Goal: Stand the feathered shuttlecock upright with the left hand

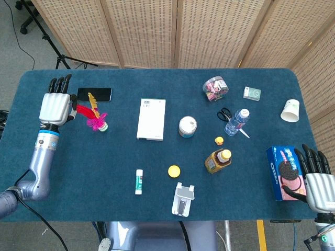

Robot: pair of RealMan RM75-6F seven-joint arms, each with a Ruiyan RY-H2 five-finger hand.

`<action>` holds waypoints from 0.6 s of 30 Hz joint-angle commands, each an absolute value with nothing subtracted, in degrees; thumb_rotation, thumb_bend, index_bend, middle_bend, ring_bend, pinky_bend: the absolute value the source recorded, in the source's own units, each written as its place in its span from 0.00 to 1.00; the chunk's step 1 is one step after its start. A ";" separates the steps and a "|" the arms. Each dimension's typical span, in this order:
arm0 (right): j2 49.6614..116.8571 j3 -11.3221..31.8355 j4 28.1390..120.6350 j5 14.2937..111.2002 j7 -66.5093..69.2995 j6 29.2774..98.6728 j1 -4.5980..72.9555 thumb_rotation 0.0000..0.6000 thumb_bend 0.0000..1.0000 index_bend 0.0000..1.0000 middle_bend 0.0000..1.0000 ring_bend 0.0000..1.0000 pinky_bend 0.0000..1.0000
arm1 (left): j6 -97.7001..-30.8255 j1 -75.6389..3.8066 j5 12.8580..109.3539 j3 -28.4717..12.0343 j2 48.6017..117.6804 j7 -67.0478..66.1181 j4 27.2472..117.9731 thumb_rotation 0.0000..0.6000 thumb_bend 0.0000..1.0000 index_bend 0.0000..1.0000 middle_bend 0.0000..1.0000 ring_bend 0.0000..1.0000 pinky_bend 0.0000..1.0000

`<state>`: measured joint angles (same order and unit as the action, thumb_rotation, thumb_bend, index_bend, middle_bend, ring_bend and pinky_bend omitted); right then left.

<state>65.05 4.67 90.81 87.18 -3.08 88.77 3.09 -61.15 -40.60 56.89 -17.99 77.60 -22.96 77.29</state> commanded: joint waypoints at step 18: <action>65.54 4.88 90.02 88.10 -2.28 89.95 2.97 1.00 0.00 0.00 0.00 0.00 0.00 | -61.71 -40.82 57.15 -16.44 78.62 -23.40 77.02 1.00 0.23 0.42 0.00 0.00 0.00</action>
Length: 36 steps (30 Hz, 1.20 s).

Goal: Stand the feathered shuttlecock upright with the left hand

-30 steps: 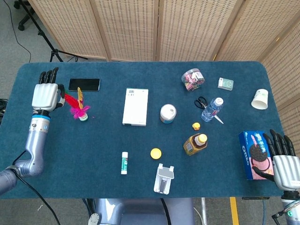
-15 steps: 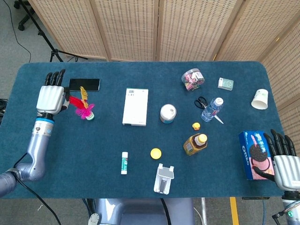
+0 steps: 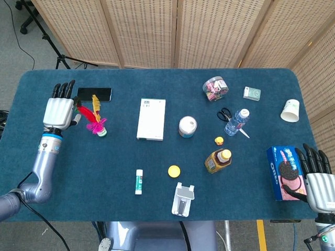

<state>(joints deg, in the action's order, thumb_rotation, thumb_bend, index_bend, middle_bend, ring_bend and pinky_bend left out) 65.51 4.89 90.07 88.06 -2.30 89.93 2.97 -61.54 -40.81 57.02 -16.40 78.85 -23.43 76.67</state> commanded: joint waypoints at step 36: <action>66.12 4.84 90.01 87.95 -3.59 89.05 3.41 1.00 0.00 0.00 0.00 0.00 0.00 | -86.45 -17.58 78.52 -6.64 63.89 -7.95 98.73 1.00 0.16 0.15 0.00 0.00 0.00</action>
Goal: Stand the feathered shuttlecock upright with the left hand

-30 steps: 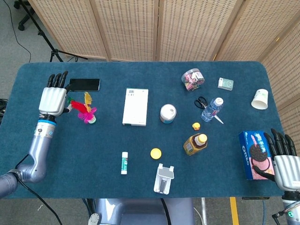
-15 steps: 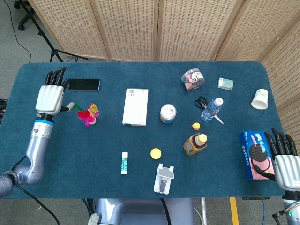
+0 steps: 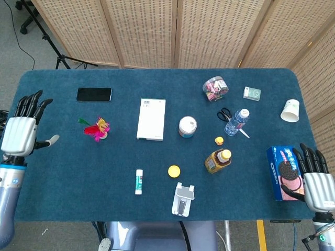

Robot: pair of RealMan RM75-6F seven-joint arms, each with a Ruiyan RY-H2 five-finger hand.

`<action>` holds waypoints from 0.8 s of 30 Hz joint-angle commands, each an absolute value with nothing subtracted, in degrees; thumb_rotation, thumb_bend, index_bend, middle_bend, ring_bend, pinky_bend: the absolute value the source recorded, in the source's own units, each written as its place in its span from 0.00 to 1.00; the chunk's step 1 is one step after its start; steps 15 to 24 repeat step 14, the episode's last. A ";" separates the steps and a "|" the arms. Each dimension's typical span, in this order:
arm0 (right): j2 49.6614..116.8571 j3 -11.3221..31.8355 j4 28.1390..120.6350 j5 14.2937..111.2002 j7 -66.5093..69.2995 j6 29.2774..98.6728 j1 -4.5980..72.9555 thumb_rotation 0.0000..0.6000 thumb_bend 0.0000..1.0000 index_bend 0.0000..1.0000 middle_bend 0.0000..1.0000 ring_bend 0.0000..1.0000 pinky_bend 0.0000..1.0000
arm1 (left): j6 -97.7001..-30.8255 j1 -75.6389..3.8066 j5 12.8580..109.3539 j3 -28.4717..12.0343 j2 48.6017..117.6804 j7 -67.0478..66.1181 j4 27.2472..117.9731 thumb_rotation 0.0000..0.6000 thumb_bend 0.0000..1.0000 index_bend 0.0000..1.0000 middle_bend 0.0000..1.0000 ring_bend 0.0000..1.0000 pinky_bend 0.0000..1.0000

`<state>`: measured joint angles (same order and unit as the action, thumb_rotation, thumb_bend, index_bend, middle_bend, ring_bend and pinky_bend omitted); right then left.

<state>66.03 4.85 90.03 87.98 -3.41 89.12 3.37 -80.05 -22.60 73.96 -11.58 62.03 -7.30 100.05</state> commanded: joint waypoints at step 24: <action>66.33 4.68 89.72 87.27 -4.07 88.14 3.55 1.00 0.00 0.00 0.00 0.00 0.00 | -89.72 -9.62 82.22 -0.64 69.50 -3.67 91.31 1.00 0.17 0.15 0.00 0.00 0.00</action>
